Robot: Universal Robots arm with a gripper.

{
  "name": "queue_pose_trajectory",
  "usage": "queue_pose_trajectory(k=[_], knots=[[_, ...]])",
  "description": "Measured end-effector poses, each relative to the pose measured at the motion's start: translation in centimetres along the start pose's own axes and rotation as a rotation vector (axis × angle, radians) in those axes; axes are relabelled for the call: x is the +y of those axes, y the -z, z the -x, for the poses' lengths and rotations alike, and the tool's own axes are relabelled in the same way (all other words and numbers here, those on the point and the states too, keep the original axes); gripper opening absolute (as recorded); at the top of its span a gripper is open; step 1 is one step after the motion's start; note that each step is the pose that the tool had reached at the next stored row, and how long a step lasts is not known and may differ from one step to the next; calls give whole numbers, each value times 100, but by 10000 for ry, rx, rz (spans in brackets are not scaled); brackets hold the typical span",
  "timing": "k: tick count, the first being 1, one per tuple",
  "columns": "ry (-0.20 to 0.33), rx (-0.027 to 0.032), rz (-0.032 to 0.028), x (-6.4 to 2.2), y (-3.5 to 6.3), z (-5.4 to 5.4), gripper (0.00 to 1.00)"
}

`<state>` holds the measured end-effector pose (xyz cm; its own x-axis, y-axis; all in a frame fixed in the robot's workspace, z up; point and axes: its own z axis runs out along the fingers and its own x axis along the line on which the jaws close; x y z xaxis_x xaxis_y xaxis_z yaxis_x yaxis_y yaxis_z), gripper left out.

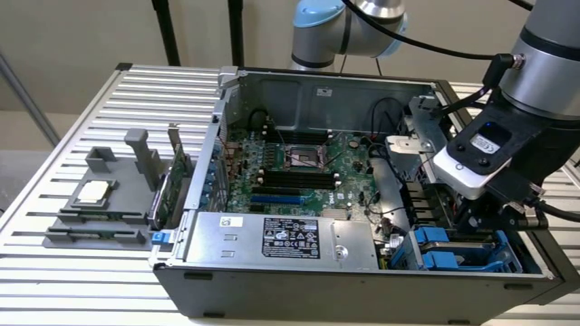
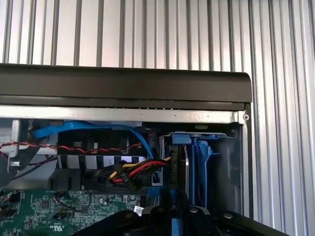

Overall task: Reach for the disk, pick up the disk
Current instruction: 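Pick up the disk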

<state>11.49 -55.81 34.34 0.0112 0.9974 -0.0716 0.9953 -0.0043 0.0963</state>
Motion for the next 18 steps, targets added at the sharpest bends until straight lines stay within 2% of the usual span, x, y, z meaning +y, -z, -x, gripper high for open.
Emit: queue_pose_trajectory(k=[18], knots=[[78, 13, 5, -16, -22, -15, 16]])
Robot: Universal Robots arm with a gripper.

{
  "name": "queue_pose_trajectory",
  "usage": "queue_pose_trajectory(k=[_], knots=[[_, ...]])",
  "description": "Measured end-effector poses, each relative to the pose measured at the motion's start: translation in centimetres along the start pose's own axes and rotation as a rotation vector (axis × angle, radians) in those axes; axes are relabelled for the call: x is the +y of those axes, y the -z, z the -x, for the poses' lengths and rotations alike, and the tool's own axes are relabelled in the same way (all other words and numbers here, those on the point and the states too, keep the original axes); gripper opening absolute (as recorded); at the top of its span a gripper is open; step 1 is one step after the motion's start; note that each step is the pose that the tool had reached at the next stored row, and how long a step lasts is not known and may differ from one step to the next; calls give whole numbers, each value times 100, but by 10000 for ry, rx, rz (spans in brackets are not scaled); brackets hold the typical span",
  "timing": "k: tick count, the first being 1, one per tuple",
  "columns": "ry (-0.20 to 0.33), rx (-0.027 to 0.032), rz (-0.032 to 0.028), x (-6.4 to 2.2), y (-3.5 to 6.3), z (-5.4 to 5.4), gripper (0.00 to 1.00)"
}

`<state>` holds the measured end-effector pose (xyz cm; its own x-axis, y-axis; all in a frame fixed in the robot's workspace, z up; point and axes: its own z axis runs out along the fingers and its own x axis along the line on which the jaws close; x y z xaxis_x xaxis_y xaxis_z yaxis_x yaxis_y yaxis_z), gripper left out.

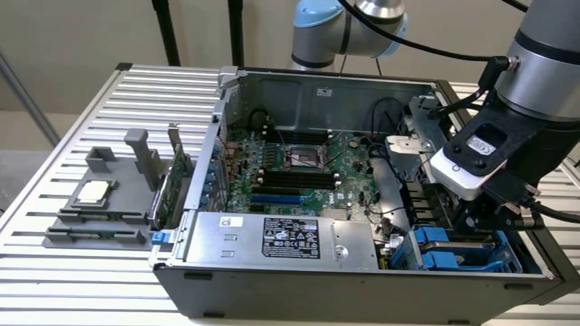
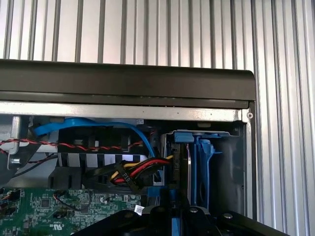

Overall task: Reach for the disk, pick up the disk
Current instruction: 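Pick up the disk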

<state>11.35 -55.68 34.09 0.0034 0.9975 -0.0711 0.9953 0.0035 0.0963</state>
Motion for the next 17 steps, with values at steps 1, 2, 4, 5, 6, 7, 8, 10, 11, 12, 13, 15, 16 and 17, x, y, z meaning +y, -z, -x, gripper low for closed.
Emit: queue_pose_trajectory(k=[1, 2, 4, 5, 6, 7, 8, 10, 11, 12, 13, 15, 16, 17], knots=[[2, -1, 0, 0, 0, 0, 16], [2, -2, 0, 0, 0, 0, 16], [1, -2, 0, 2, 0, -1, 16], [1, -2, 0, 5, 0, -1, 16], [2, 0, 0, 10, -2, -2, 16], [1, 0, -3, 18, -2, -1, 16], [0, -2, -8, 27, -3, 0, 16], [1, -2, -12, 36, -3, 2, 16], [1, -2, -12, 37, -4, 4, 16], [3, -1, -14, 38, -4, 7, 16], [3, -1, -13, 38, -5, 10, 16], [3, 0, -14, 37, -6, 11, 16], [3, -1, -14, 37, -6, 12, 16], [3, -2, -14, 37, -8, 12, 16]])
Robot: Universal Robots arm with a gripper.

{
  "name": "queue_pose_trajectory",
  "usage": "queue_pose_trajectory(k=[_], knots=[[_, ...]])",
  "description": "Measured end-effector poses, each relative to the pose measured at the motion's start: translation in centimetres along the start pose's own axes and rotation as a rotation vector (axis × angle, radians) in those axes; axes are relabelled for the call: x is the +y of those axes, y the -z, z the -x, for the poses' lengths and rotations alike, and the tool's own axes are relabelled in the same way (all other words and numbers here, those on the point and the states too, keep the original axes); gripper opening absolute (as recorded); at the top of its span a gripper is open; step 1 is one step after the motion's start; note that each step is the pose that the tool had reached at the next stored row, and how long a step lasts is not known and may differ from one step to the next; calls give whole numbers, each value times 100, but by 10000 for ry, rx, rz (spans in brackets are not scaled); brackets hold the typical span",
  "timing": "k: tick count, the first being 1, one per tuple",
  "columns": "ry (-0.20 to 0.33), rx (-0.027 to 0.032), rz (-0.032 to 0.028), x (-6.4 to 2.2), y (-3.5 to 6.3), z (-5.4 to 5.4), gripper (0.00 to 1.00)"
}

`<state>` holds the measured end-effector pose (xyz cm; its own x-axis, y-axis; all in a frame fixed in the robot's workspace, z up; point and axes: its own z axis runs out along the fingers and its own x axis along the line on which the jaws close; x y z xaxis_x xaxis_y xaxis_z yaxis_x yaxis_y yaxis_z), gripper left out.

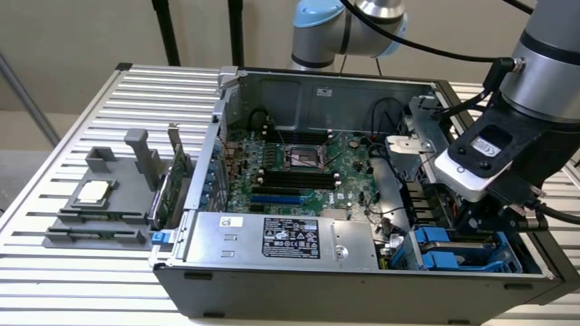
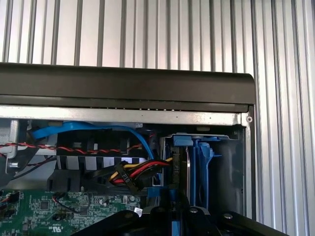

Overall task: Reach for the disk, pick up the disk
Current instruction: 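Pick up the disk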

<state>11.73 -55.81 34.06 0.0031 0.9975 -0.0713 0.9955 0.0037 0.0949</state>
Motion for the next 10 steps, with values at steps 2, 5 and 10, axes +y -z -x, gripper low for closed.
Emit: queue_pose_trajectory(k=[2, 5, 10], knots=[[0, -1, 0, 0, -4, 0, 16], [2, -1, 0, -1, -14, -1, 16], [3, 1, 0, -3, -27, 4, 16]])
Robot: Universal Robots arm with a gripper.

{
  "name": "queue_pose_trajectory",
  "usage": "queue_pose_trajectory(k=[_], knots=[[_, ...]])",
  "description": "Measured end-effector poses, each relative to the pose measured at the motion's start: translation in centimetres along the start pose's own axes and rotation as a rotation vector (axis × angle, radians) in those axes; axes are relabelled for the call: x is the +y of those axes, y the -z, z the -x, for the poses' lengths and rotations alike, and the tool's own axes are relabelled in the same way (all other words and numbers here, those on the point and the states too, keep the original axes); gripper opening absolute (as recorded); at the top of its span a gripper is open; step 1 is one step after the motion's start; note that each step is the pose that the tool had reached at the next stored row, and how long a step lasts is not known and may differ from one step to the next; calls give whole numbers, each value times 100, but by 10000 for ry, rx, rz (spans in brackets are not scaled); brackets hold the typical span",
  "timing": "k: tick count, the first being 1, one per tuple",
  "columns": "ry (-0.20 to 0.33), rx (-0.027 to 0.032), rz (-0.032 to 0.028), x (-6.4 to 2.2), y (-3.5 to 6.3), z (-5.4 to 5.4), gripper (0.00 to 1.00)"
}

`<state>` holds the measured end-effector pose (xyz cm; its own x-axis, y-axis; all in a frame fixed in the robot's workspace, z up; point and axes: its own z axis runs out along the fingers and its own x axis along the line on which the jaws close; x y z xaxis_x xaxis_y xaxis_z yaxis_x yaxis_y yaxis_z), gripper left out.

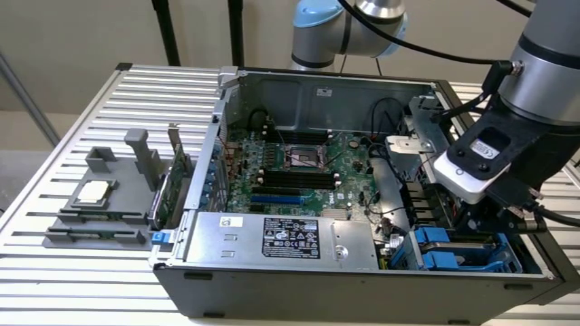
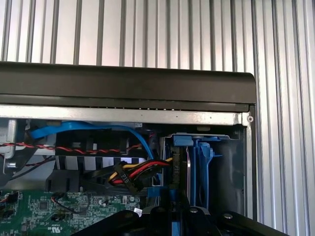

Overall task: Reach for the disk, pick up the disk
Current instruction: 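Pick up the disk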

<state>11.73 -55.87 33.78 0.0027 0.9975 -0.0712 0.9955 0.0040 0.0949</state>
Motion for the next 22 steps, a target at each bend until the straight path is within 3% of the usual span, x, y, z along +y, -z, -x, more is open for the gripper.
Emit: queue_pose_trajectory(k=[13, 14, 15, 22], knots=[[2, 9, 2, -3, -46, 16, 18], [1, 24, -1, -2, -37, 18, 18], [2, 13, -7, 1, -9, 21, 24], [27, 1, -16, -11, 178, 43, 24]])
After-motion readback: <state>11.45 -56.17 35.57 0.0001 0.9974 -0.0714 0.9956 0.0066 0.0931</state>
